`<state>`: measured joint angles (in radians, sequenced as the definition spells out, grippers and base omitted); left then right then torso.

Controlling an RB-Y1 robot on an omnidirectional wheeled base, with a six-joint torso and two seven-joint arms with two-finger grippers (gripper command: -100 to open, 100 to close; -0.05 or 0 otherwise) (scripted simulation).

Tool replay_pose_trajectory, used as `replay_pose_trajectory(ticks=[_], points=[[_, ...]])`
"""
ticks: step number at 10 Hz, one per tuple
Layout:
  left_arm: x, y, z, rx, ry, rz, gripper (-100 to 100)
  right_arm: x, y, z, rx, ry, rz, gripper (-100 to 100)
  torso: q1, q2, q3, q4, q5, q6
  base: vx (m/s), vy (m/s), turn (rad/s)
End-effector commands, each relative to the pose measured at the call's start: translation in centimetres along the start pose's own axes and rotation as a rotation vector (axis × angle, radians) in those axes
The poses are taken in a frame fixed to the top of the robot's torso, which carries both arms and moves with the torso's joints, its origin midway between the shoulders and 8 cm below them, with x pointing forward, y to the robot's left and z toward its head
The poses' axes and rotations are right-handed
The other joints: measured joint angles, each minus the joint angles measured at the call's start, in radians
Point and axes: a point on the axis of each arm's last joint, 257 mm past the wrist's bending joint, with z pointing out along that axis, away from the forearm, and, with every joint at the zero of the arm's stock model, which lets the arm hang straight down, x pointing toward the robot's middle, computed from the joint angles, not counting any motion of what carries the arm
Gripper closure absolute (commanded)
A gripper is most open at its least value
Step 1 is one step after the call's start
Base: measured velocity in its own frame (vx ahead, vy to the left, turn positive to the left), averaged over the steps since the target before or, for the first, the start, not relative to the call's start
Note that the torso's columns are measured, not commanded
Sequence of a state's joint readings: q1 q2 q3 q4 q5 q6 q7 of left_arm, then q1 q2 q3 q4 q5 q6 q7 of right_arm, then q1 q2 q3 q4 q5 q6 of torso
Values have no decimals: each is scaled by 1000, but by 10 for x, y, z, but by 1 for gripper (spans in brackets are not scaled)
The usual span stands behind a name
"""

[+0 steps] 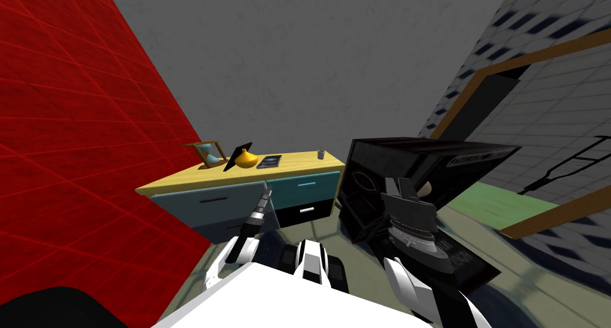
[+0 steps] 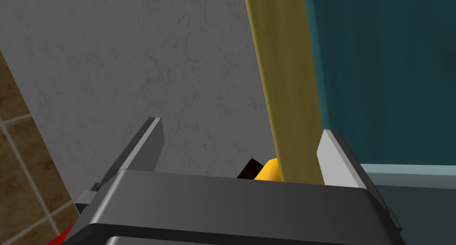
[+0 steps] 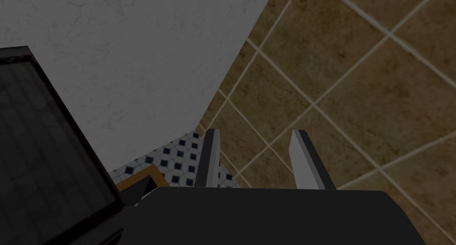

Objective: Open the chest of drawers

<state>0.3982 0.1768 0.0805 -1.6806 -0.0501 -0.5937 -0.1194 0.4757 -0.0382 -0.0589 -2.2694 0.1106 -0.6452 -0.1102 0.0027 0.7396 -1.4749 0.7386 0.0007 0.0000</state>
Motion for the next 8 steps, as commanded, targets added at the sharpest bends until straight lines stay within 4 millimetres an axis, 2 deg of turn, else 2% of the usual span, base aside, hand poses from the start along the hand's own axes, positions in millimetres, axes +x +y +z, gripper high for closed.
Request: replay_pose_trajectory(ticks=[1, 8], points=[[-1, 24, -7, -48, -6, 6, -100, 0, 0, 0, 0, 0, 0, 0, -3, -2, -1, -1, -1, 0, 98, -150, 44], [5, 86, -29, -189, -44, -18, -100, 0, 0, 0, 0, 0, 0, 0, -2, -1, -1, 0, -1, 0, 120, -163, 40]])
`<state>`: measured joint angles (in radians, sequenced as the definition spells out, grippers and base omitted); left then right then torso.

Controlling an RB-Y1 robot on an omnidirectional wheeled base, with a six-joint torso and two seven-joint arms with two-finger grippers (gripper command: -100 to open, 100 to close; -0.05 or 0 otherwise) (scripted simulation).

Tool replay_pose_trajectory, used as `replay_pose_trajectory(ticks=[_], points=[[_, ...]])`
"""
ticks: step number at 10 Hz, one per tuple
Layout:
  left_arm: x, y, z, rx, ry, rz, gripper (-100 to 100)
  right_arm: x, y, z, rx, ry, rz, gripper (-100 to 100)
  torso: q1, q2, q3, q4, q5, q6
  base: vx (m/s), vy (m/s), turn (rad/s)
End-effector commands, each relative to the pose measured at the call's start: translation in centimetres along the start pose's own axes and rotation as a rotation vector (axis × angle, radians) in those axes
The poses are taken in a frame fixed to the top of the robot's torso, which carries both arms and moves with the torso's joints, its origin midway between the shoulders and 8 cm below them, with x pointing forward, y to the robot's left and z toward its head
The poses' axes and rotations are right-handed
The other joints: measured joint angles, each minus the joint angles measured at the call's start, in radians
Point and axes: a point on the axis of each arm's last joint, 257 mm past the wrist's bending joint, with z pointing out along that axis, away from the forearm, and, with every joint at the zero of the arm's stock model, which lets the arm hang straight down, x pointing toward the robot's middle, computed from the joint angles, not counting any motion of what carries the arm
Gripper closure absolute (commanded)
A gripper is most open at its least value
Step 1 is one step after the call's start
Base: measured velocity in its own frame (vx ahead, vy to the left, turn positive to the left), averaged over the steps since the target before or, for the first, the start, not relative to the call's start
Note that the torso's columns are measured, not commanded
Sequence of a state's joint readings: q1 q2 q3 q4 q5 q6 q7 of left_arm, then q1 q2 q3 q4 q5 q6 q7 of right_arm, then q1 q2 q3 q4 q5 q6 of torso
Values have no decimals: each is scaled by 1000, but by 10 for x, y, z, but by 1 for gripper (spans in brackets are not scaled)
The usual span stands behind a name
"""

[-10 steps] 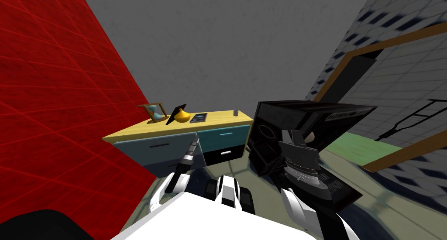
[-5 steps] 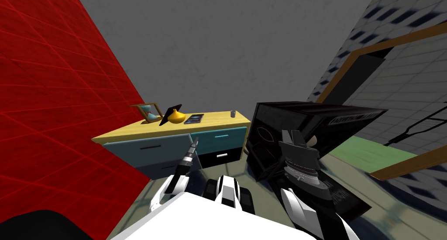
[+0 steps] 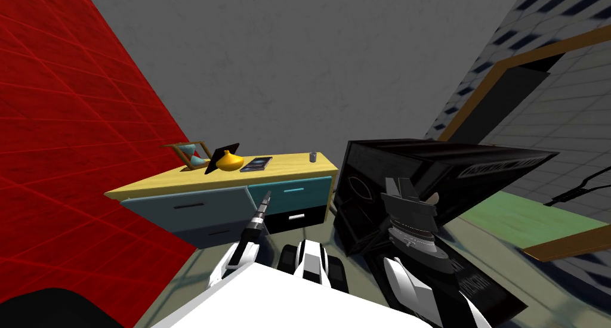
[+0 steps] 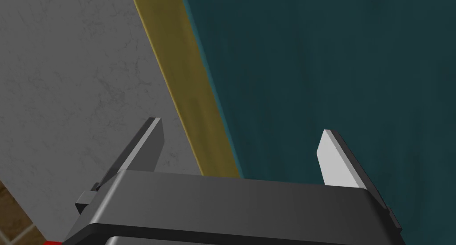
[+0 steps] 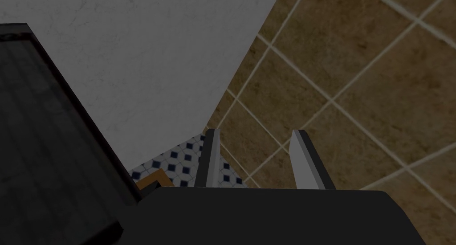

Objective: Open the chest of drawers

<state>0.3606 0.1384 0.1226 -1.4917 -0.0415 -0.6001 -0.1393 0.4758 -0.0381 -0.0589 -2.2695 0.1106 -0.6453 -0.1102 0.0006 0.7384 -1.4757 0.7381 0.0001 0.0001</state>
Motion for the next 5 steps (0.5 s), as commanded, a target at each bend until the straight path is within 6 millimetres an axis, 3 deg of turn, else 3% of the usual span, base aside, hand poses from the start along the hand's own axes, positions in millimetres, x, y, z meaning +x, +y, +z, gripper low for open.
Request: replay_pose_trajectory(ticks=[1, 5], points=[[7, 22, -5, -52, -20, -26, -100, 0, 0, 0, 0, 0, 0, 0, 0, 0, 0, 0, 0, 0, 105, -162, 29], [33, 41, -16, -116, -64, -113, -100, 0, 0, 0, 0, 0, 0, 0, 1, 1, 0, 0, 0, 0, 72, -121, 25]])
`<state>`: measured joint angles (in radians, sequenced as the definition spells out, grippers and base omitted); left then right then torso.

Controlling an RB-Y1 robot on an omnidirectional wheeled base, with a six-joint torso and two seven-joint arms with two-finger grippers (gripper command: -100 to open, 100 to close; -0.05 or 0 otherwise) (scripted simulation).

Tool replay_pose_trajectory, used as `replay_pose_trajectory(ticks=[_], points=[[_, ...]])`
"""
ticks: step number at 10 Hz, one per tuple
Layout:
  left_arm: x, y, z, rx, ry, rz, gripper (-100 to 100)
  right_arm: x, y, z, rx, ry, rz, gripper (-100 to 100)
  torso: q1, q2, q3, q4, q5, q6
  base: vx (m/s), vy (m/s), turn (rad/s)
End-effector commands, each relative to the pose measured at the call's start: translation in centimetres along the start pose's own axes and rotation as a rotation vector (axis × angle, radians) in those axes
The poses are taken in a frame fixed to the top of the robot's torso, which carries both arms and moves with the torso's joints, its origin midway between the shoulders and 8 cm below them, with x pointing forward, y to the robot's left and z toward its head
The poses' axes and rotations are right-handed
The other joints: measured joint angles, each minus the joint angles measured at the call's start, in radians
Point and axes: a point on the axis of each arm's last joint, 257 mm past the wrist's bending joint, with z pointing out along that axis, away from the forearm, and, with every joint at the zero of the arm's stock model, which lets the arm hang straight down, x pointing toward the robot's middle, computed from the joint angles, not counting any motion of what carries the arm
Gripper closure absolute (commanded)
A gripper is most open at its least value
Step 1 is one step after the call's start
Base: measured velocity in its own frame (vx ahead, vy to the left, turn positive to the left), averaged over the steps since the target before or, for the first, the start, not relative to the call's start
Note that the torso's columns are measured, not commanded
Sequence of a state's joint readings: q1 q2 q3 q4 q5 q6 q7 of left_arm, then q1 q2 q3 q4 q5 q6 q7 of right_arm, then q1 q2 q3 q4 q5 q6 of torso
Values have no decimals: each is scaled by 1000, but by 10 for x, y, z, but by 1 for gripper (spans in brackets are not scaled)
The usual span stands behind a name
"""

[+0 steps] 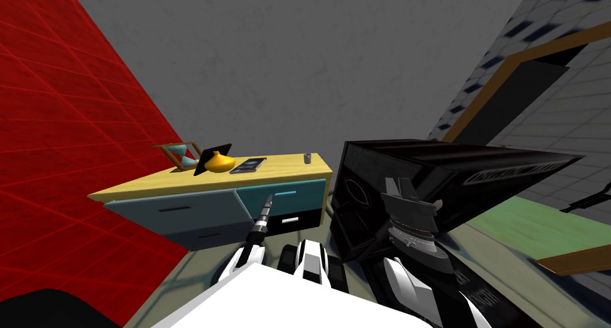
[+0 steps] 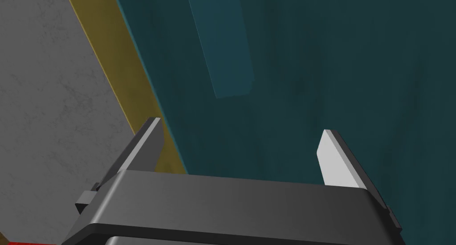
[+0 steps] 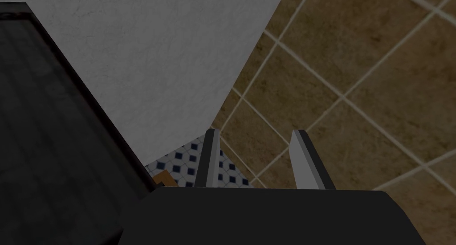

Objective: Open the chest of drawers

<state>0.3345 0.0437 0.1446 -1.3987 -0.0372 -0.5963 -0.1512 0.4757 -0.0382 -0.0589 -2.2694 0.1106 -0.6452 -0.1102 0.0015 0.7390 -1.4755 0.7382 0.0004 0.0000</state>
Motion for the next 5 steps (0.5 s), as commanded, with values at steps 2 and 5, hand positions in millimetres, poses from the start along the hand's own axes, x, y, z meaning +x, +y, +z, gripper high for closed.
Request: replay_pose_trajectory(ticks=[2, 5], points=[[23, 12, -8, -42, -34, -79, -100, 0, 0, 0, 0, 0, 0, 0, 1, 0, 0, 0, 0, 0, 37, -45, 10], [15, 4, 1, -37, -33, -67, -100, 0, 0, 0, 0, 0, 0, 0, 0, -2, -1, 0, 0, 0, 45, -3, -9]])
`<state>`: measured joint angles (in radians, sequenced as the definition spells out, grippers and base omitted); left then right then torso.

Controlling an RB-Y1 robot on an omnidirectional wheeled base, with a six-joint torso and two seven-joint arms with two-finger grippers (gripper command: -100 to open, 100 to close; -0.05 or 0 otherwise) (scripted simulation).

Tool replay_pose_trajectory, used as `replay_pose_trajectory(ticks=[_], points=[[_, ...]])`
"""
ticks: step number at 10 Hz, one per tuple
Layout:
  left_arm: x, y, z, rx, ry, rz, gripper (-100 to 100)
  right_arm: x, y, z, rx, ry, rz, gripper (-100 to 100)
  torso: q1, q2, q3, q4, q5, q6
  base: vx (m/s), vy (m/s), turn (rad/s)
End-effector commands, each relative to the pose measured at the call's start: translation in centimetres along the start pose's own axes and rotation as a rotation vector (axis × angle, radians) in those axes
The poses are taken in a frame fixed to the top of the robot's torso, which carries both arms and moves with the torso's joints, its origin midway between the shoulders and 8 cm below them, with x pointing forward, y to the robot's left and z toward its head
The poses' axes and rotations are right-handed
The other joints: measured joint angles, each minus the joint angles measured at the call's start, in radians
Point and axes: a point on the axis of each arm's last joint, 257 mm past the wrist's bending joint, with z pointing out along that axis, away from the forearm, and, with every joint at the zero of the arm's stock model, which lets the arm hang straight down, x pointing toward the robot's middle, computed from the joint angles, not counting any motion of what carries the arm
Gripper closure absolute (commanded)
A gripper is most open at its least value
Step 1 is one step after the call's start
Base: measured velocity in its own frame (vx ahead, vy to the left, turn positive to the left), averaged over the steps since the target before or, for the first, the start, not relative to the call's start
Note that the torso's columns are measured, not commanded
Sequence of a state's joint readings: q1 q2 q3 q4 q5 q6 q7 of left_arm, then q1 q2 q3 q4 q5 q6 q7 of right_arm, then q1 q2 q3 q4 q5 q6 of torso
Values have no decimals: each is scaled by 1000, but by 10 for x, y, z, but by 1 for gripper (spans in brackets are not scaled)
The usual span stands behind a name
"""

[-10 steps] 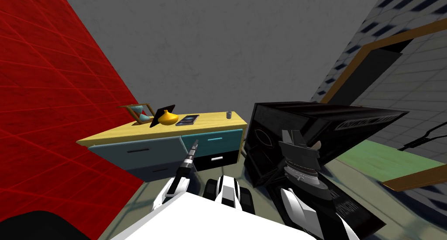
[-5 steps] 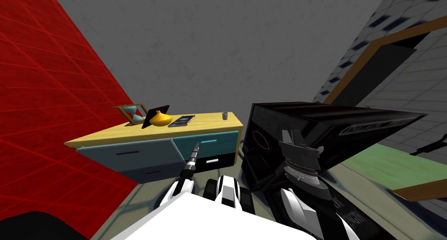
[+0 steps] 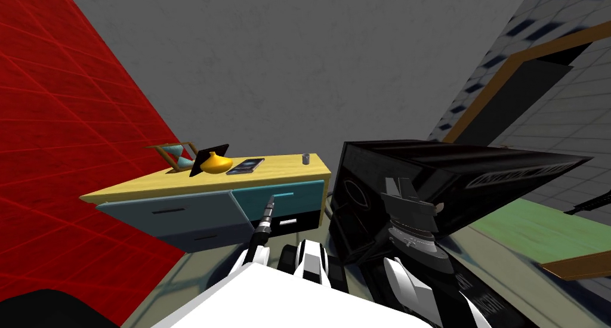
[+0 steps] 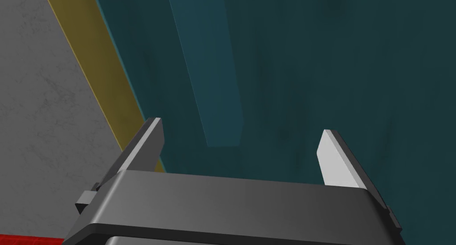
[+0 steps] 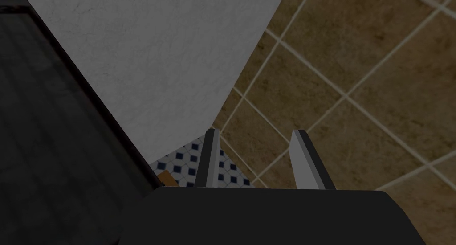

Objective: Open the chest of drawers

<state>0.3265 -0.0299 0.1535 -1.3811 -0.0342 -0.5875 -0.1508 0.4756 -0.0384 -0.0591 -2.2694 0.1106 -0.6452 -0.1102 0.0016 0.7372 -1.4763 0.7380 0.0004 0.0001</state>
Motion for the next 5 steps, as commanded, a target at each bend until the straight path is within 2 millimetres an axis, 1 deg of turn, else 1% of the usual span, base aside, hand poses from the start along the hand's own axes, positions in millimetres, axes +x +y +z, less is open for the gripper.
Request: replay_pose_trajectory(ticks=[1, 2, 3, 4, 5], points=[[-2, -2, 3, -1, -1, 1, -100, 0, 0, 0, 0, 0, 0, 0, -1, -2, -1, -1, 0, 0, 39, 1, -2], [1, 2, -2, -3, 1, -1, 100, 0, 0, 0, 0, 0, 0, 0, -2, 1, 0, 0, 0, 0, -41, 14, 20], [1, 0, 1, -3, 0, -1, 100, 0, 0, 0, 0, 0, 0, 0, -1, 5, 3, 1, 0, 0, -18, 11, -6], [2, -8, 2, 12, 3, -1, 100, 0, 0, 0, 0, 0, 0, 0, 3, -1, 1, -6, 5, -1, -122, -35, 6], [2, -8, 2, 9, 4, -1, 100, 0, 0, 0, 0, 0, 0, 0, 2, 2, 1, -4, 3, -1, -185, -61, 10]])
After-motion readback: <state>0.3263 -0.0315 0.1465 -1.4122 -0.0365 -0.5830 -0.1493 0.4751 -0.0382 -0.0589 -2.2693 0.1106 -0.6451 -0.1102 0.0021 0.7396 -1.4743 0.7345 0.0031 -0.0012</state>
